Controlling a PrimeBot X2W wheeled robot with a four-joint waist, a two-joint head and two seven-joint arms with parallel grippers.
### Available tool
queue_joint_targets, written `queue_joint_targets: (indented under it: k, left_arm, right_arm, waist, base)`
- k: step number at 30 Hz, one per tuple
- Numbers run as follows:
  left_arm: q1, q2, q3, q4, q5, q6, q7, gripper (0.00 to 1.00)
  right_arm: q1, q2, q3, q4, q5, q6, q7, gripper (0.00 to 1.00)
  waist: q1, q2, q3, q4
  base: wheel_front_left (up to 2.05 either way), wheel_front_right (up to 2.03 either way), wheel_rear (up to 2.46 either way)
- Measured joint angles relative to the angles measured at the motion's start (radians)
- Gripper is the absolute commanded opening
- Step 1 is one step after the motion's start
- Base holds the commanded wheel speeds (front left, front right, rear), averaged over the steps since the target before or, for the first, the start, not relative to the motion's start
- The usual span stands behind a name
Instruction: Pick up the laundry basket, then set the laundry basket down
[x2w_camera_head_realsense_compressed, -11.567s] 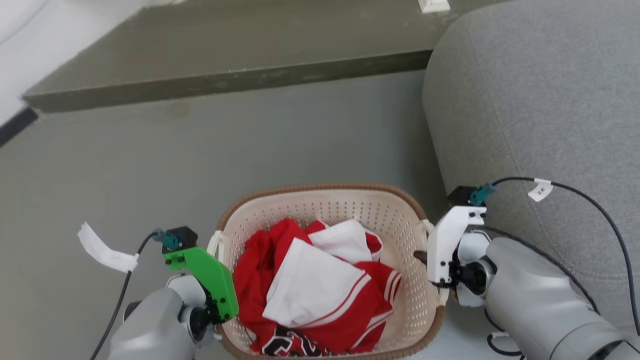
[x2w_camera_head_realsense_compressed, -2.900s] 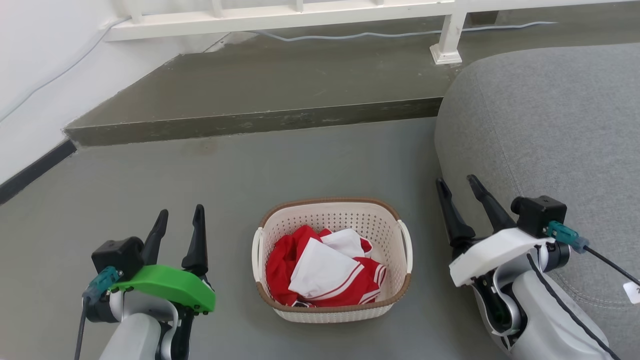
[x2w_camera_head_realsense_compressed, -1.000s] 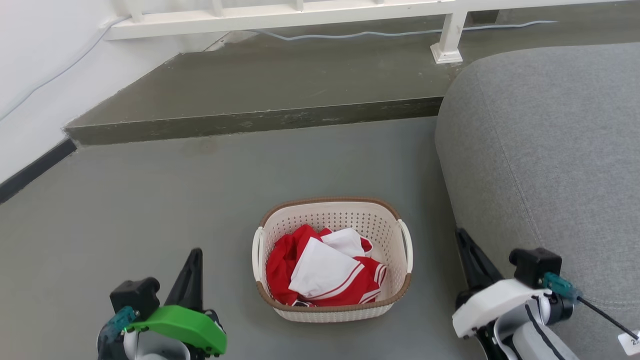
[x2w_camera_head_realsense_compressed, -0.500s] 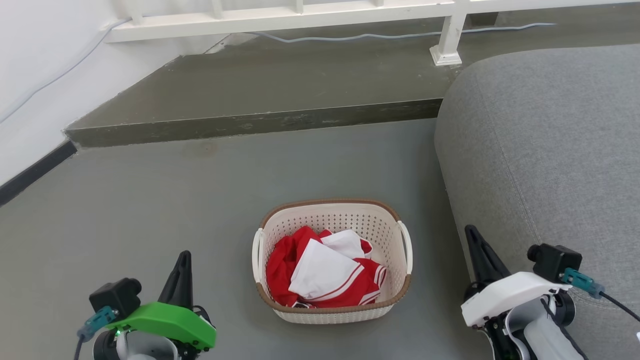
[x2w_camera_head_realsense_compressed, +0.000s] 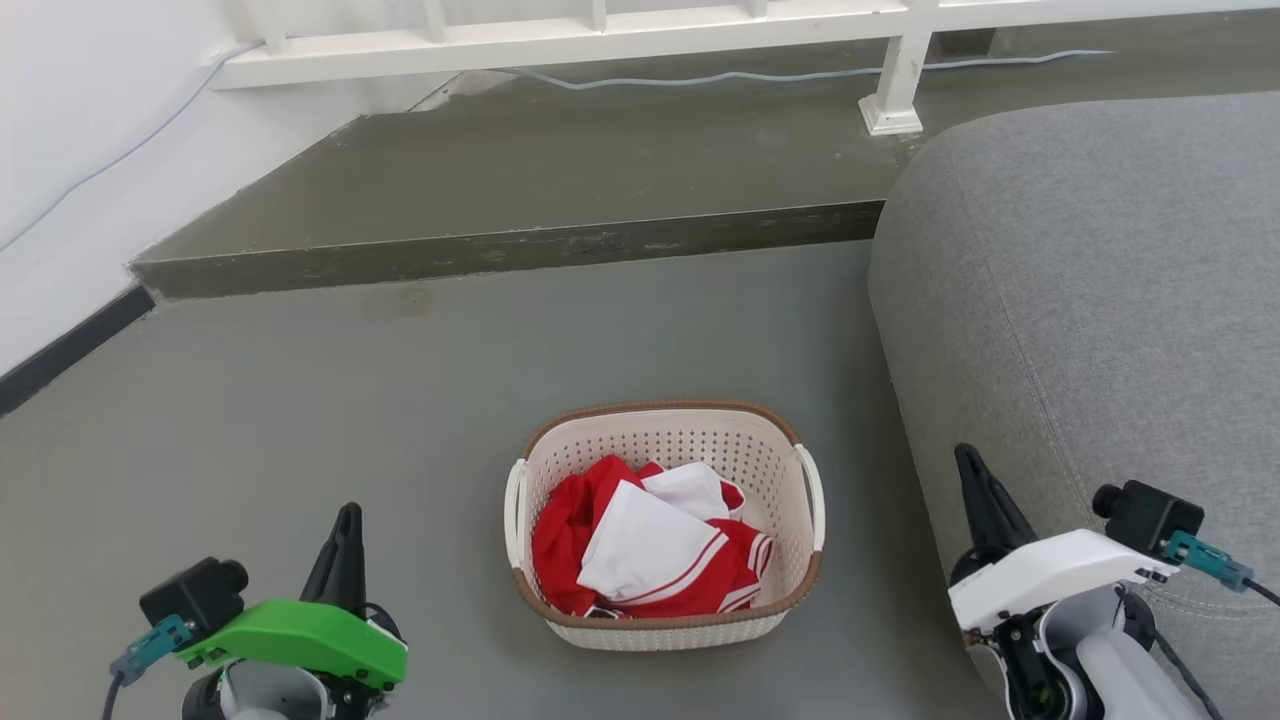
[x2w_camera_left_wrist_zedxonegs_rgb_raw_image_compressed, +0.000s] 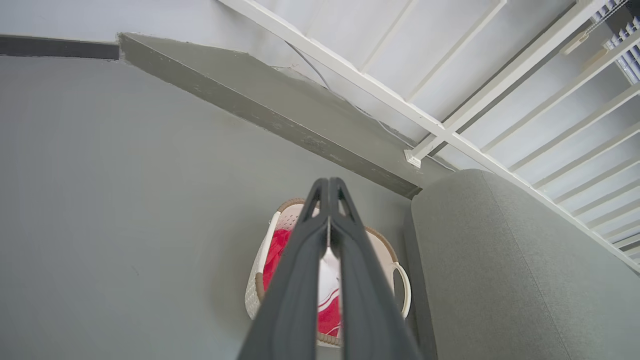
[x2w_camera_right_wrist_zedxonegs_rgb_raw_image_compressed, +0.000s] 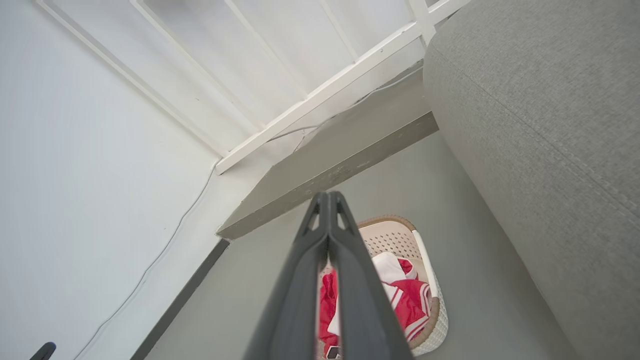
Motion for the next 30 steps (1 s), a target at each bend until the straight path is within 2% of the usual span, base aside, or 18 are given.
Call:
queue_joint_targets:
  k: [30]
  left_arm:
    - [0.0,-0.002,0.088,-0.019,-0.295,-0.022,0.097,0.0]
  right_arm:
    - [-0.002,0.008,-0.124,-0.005,0.319,0.036,0.091,0.0]
  waist:
    - [0.0,0.0,-0.011,-0.001]
  base:
    - [0.0,0.0,0.0]
